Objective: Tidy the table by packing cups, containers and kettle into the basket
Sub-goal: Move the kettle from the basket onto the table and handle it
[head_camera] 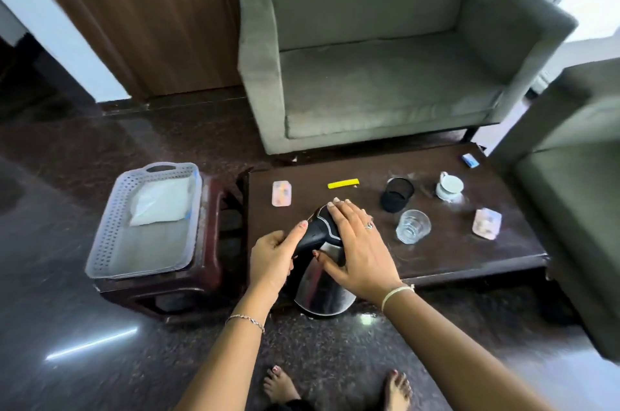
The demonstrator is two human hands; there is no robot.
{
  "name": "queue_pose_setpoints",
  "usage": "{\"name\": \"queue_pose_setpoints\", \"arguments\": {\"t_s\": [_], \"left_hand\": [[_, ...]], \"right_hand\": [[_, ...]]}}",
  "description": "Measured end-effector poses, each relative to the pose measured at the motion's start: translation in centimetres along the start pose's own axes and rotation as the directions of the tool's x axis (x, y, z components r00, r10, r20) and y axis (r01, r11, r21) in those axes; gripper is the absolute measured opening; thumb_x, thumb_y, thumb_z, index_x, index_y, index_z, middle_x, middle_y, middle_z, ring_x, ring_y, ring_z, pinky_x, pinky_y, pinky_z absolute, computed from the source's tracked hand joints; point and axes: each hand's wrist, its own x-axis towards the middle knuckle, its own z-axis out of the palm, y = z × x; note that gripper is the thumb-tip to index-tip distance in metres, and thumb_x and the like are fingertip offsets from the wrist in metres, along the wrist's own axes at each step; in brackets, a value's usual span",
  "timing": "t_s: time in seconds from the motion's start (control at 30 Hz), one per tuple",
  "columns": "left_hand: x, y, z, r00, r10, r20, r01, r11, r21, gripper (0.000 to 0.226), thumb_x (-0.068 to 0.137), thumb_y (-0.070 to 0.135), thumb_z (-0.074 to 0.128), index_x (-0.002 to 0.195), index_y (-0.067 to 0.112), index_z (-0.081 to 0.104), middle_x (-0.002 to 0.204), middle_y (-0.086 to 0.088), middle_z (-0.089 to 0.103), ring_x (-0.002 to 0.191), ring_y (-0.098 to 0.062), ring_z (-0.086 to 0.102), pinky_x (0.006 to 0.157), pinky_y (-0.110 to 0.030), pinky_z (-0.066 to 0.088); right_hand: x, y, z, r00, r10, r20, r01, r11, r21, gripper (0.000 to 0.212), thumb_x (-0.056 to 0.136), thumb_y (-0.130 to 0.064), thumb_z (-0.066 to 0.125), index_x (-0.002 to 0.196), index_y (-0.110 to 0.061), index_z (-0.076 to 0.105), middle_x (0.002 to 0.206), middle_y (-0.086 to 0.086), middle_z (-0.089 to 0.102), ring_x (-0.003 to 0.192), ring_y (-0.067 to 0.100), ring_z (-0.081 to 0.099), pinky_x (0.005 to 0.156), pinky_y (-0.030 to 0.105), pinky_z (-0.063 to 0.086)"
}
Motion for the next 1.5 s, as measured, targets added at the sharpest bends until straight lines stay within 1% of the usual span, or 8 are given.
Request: {"name": "queue_pose_setpoints", "arguments": {"t_s": [0.1, 0.2, 0.43, 0.7, 0.87, 1.07, 1.23, 1.5], "left_hand": [[-1.4, 0.0, 4.0, 1.0, -0.005, 0.002, 0.005, 1.0, 0.008, 0.058, 0.063, 0.07, 0.069, 0.05, 0.017, 0.052, 0.042, 0.003, 0.046, 0.038, -0.016, 0.043, 0.045, -0.027, 0.034], [-2.3, 0.6, 8.1, 0.999, -0.027, -0.017, 0.027, 0.999, 0.024, 0.056, 0.061, 0.071, 0.07, 0.05, 0.018, 0.055, 0.041, 0.002, 0.047, 0.037, -0.015, 0.043, 0.042, -0.024, 0.033], [-2.9, 1.9, 14.1, 1.0, -0.005, -0.015, 0.007, 0.995, 0.1, 0.048, 0.065, 0.07, 0.065, 0.048, 0.025, 0.06, 0.039, 0.005, 0.046, 0.036, -0.014, 0.043, 0.046, -0.025, 0.034], [0.2, 1.4, 17.5, 1.0, -0.009, -0.019, 0.013, 0.978, 0.209, 0.048, 0.063, 0.074, 0.065, 0.049, 0.028, 0.059, 0.036, 0.006, 0.043, 0.036, -0.014, 0.042, 0.049, -0.029, 0.037], [2.5, 0.2, 18.8, 1.0, -0.021, 0.002, 0.02, 0.968, 0.25, 0.05, 0.063, 0.074, 0.064, 0.051, 0.025, 0.06, 0.036, 0.006, 0.042, 0.035, -0.014, 0.04, 0.048, -0.03, 0.035], [4.6, -0.6, 20.4, 0.999, -0.044, 0.017, 0.038, 0.957, 0.286, 0.048, 0.062, 0.073, 0.064, 0.059, 0.025, 0.066, 0.037, 0.006, 0.044, 0.035, -0.013, 0.04, 0.047, -0.028, 0.036], [5.6, -0.9, 21.6, 0.998, -0.056, 0.024, 0.044, 0.933, 0.358, 0.048, 0.064, 0.073, 0.063, 0.061, 0.026, 0.067, 0.036, 0.003, 0.047, 0.034, -0.014, 0.042, 0.048, -0.03, 0.038], [6.6, -1.2, 22.8, 0.995, -0.102, 0.001, 0.094, 0.92, 0.381, 0.048, 0.062, 0.076, 0.061, 0.065, 0.029, 0.069, 0.037, 0.004, 0.048, 0.035, -0.014, 0.042, 0.051, -0.034, 0.04]], "right_hand": [[-2.0, 3.5, -1.4, 1.0, 0.008, 0.014, -0.008, 1.0, 0.01, 0.081, 0.086, -0.059, 0.049, 0.149, -0.014, 0.027, 0.155, 0.004, 0.031, 0.146, 0.023, 0.021, 0.12, 0.041, 0.021], [-3.1, 7.1, -3.0, 0.999, 0.015, 0.051, -0.016, 1.0, 0.011, 0.081, 0.086, -0.057, 0.052, 0.149, -0.012, 0.027, 0.155, 0.006, 0.03, 0.146, 0.025, 0.021, 0.118, 0.045, 0.024], [-3.9, 13.0, -4.9, 0.993, -0.002, 0.118, 0.002, 1.0, -0.004, 0.08, 0.089, -0.055, 0.049, 0.15, -0.009, 0.024, 0.157, 0.011, 0.026, 0.147, 0.028, 0.02, 0.119, 0.044, 0.022], [-3.1, 16.5, -3.4, 0.992, 0.068, 0.11, -0.071, 0.997, 0.023, 0.081, 0.093, -0.052, 0.048, 0.151, -0.004, 0.018, 0.159, 0.012, 0.019, 0.148, 0.027, 0.013, 0.121, 0.036, 0.011], [-2.6, 17.8, -1.3, 0.984, 0.14, 0.112, -0.15, 0.986, 0.079, 0.077, 0.095, -0.045, 0.05, 0.151, -0.004, 0.018, 0.159, 0.013, 0.018, 0.148, 0.027, 0.013, 0.121, 0.035, 0.006], [-1.8, 19.5, 0.5, 0.973, 0.196, 0.121, -0.209, 0.973, 0.101, 0.074, 0.096, -0.041, 0.049, 0.151, -0.003, 0.018, 0.159, 0.014, 0.017, 0.147, 0.028, 0.014, 0.122, 0.038, 0.007], [-1.7, 20.6, 1.4, 0.96, 0.241, 0.145, -0.26, 0.956, 0.132, 0.072, 0.098, -0.038, 0.047, 0.152, -0.003, 0.014, 0.16, 0.015, 0.014, 0.148, 0.027, 0.011, 0.122, 0.037, 0.006], [-0.8, 21.7, 2.2, 0.942, 0.278, 0.187, -0.309, 0.936, 0.168, 0.07, 0.098, -0.032, 0.047, 0.152, -0.003, 0.012, 0.161, 0.015, 0.011, 0.148, 0.027, 0.008, 0.122, 0.037, 0.005]]}}
